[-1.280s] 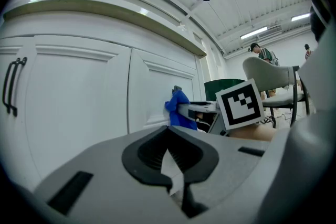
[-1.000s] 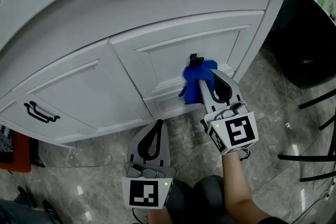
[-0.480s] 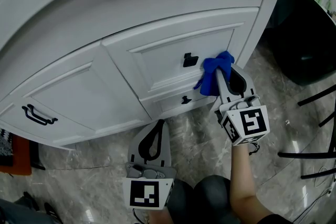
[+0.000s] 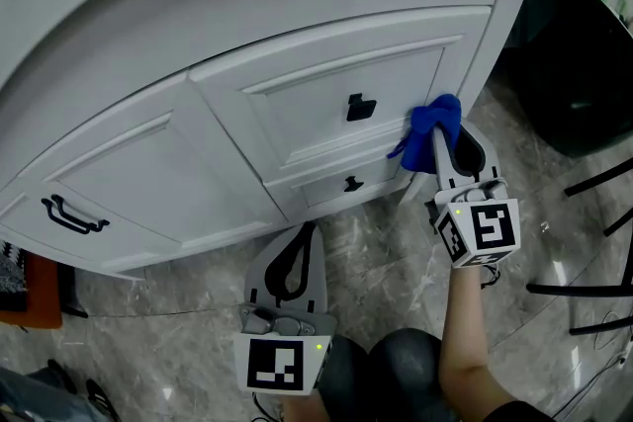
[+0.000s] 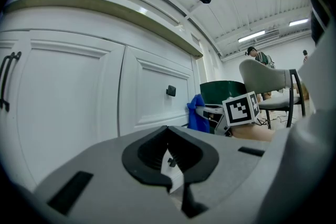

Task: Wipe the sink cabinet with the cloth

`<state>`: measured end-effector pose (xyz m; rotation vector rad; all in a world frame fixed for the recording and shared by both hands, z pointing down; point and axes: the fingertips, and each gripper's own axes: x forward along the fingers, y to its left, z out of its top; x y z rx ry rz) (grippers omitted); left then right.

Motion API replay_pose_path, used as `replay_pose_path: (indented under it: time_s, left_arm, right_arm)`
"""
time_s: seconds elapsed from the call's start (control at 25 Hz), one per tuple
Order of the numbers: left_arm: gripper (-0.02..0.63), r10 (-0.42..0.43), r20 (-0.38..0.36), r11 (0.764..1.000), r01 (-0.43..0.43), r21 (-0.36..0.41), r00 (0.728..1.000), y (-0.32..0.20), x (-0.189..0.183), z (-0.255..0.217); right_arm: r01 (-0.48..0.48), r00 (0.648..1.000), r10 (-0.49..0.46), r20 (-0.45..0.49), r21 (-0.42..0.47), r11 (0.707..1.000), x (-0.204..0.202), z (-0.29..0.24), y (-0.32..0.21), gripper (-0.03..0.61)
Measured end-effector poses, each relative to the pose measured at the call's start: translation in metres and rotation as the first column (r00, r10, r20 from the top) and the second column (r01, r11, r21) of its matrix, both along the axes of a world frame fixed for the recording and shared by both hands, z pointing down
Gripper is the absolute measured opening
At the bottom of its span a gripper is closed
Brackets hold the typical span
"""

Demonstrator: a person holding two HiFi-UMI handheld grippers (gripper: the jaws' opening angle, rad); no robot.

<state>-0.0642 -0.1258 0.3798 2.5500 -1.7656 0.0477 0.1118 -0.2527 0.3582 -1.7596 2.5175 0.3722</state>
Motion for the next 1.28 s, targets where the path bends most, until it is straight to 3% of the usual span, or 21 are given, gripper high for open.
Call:
replay_pose_path:
  time_s: [0.16,0.52,0.72,0.92,1.08,1.28]
  left_arm:
    - [0.005,0.009,-0.001,1.0,-0.009,-0.002,1.0,0.0,0.0,0.001]
    - [0.005,0.029,-0.025,0.999,-0.029,0.017,0.999,0.006,0.001,-0.007]
    - [0.005,-0.052,0.028,0.998,0.051,0.034,0.998,0.01,-0.025,-0.011]
    - [0.005,-0.129,0.021,0.991,0.128,0.04,0.991,0.018,-0.049,-0.016]
    - [0.005,-0.128,0.008,0.991,0.127,0.044,0.992,0.024,-0.056,-0.018]
    - [0.005,-0.115,-0.005,0.993,0.115,0.031,0.993,0.025,-0.057,-0.015]
  right_arm:
    - [-0.084,0.996,0.086,0.035,-0.049,0.995,0.03,0.01,-0.009,0.057]
    - [-0.062,0.998,0.062,0.007,-0.05,0.997,0.022,0.005,0.003,0.058]
    - [0.171,0.985,-0.171,-0.004,-0.014,0.985,-0.064,0.0,0.065,0.058]
    - [0.405,0.913,-0.407,-0.029,-0.058,0.912,-0.171,0.019,0.089,0.057]
    - [0.45,0.888,-0.458,-0.045,-0.119,0.885,-0.215,0.045,0.086,0.057]
    - [0.438,0.897,-0.443,-0.007,-0.136,0.889,-0.226,0.065,0.069,0.057]
